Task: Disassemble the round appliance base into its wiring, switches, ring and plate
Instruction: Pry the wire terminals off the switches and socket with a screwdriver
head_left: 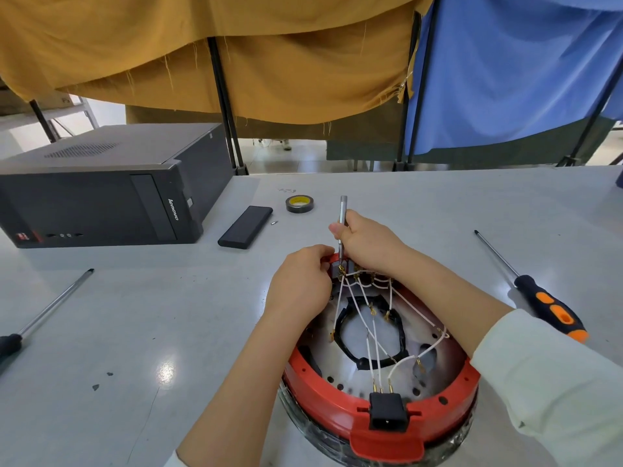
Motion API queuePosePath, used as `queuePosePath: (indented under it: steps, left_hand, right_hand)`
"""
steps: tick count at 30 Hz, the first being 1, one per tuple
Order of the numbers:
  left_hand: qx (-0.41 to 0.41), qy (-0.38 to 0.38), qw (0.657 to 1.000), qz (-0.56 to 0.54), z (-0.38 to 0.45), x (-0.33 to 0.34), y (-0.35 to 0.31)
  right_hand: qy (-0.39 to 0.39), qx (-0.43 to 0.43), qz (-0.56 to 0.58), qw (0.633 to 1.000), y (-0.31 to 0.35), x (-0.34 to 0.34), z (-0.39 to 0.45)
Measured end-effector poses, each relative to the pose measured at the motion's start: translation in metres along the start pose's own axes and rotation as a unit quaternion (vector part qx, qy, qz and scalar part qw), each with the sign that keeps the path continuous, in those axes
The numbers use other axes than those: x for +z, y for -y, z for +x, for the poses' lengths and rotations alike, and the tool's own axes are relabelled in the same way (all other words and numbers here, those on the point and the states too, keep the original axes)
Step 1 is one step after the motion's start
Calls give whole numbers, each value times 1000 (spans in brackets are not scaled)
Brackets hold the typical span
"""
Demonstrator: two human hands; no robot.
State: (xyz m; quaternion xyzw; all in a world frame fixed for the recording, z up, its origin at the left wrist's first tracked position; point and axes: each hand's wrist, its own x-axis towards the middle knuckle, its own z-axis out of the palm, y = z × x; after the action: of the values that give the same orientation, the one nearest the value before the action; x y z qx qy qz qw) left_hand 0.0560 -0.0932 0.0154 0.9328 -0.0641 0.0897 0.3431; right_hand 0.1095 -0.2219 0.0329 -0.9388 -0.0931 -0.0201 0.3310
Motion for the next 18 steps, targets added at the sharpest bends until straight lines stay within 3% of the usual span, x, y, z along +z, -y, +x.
queuePosePath:
  steps: [3, 6, 14, 18]
  left_hand:
    - [-2, -1, 1000, -5, 0, 0, 0]
    - [-3, -2, 1000, -7, -1, 0, 0]
    - [-3, -4, 1000, -1, 0, 1, 1]
    - [-2, -6, 1000, 2, 0, 1, 1]
  right_hand:
    - [-2, -18, 117, 993, -6, -1, -7]
    - [-29, -62, 162, 984, -11, -1, -16]
    - [-39, -98, 106, 989, -13, 3, -16]
    - [-37, -69, 77, 994, -10, 4, -10]
